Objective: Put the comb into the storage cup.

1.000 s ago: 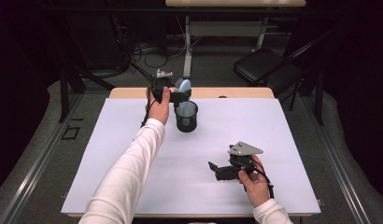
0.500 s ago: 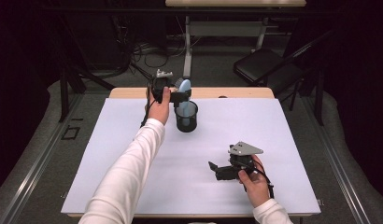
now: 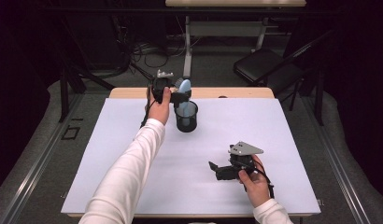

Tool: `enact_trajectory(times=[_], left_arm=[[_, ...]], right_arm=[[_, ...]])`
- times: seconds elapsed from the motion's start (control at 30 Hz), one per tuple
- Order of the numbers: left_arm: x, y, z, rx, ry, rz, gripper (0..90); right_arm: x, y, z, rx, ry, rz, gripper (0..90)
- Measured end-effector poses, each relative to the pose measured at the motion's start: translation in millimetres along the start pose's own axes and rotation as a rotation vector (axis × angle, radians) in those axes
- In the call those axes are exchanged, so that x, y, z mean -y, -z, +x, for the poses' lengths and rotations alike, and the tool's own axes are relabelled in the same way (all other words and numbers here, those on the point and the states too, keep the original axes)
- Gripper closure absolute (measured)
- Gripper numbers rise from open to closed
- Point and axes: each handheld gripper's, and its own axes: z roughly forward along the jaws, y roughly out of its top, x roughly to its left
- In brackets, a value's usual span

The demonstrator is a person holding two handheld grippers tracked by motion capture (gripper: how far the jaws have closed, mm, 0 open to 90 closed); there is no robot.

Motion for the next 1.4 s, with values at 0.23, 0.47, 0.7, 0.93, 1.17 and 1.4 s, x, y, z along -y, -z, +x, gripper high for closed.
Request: enact_trajectory(times=[0.23, 0.47, 0.7, 0.93, 1.17, 1.4], left_arm=[[-1.1, 2.4, -0.3, 0.007, -0.005, -0.004, 0.6], [-3.4, 8.6, 0.3, 0.009, -0.017, 0.003, 0.6], [-7.6, 18.9, 0.5, 0.047, -0.011, -0.005, 0.6], [-9.1, 25.4, -0.2, 0.063, -0.034, 0.018, 0.6], [-10.1, 32.3, -2.3, 0.092, -0.054, 0.030, 0.6], [-14.1, 42.8, -4.0, 0.115, -0.082, 0.039, 0.6]], right_arm=[[0.1, 0.2, -0.7, 0.004, 0.001, -0.003, 0.0], [-0.3, 1.0, -1.3, 0.007, -0.006, -0.004, 0.0], [-1.2, 1.9, -1.7, 0.019, -0.017, -0.013, 0.0], [-1.7, 0.5, -1.3, 0.016, -0.012, -0.014, 0.0], [-1.0, -1.6, -3.1, 0.007, -0.015, -0.007, 0.0], [-0.1, -0.2, -4.8, 0.007, -0.021, -0.003, 0.0]])
